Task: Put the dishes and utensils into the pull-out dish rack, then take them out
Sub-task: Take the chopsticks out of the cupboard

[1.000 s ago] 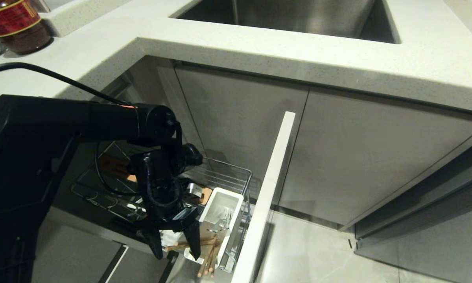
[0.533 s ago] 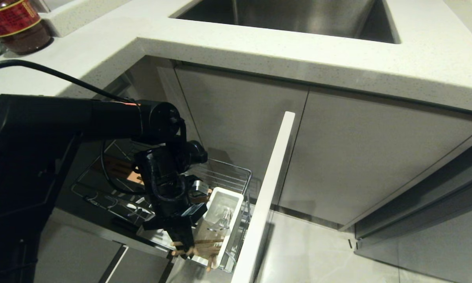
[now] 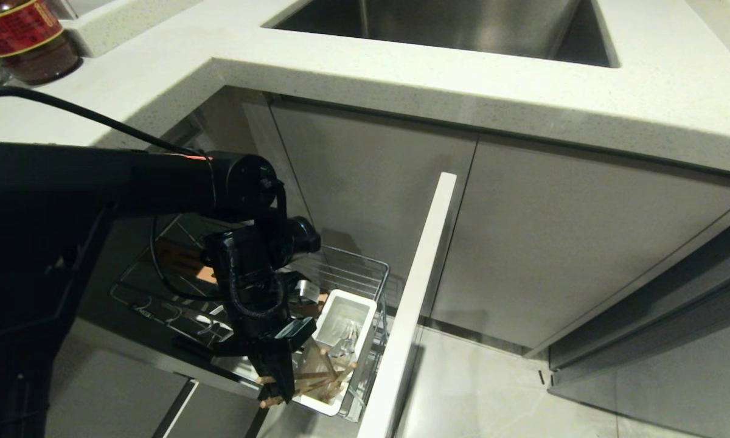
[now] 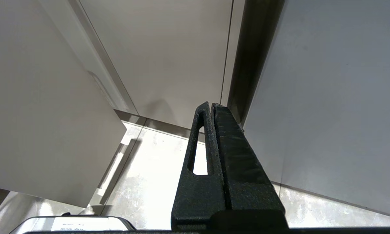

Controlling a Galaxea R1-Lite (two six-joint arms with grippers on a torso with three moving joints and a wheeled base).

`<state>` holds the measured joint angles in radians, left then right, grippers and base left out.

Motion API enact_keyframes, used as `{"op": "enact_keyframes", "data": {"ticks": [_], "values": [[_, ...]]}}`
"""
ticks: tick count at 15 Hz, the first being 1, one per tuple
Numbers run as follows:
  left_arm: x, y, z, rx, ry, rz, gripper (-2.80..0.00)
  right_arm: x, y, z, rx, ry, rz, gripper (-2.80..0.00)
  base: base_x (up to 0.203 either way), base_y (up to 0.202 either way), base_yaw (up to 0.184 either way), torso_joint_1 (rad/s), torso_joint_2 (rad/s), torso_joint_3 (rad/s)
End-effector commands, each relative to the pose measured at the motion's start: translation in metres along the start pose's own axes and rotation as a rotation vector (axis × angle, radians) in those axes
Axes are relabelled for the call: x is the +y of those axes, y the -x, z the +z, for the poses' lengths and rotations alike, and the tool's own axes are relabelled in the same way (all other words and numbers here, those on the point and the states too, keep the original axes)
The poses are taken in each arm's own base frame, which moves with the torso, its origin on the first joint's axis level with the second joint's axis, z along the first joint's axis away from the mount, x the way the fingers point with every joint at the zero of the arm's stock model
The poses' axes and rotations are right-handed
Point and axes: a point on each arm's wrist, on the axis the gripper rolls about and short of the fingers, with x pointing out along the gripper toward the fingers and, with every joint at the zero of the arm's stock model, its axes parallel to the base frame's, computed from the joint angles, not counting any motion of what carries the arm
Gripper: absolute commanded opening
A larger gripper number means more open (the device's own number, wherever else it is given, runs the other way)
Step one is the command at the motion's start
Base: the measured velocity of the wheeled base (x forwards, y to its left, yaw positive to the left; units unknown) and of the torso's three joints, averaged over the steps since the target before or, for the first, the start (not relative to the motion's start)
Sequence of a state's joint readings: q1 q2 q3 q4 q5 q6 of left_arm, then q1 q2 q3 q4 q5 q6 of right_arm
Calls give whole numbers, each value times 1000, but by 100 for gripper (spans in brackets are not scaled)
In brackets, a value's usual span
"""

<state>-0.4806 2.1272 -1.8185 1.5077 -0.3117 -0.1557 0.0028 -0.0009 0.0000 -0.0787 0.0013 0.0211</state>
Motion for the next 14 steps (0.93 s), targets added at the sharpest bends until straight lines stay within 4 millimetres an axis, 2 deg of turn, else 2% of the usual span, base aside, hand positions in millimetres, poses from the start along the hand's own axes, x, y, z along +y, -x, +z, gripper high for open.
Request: {"op": "enact_keyframes", "data": {"ticks": [1, 7, 11, 14], "values": [[-3, 17, -24, -54, -22, 7, -280, 0, -1, -7, 25, -1, 0, -280, 0, 0, 0, 0, 0, 0], [-12, 64, -100, -265, -116, -12, -280, 0, -1, -7, 24, 0, 0, -280, 0, 0, 0, 0, 0, 0], [-16, 81, -143, -379, -180, -23, -280, 0, -1, -7, 26, 0, 0, -280, 0, 0, 0, 0, 0, 0], [-14, 92, -175, -487, -198, 31, -280, 0, -1, -7, 24, 0, 0, -280, 0, 0, 0, 0, 0, 0]]}}
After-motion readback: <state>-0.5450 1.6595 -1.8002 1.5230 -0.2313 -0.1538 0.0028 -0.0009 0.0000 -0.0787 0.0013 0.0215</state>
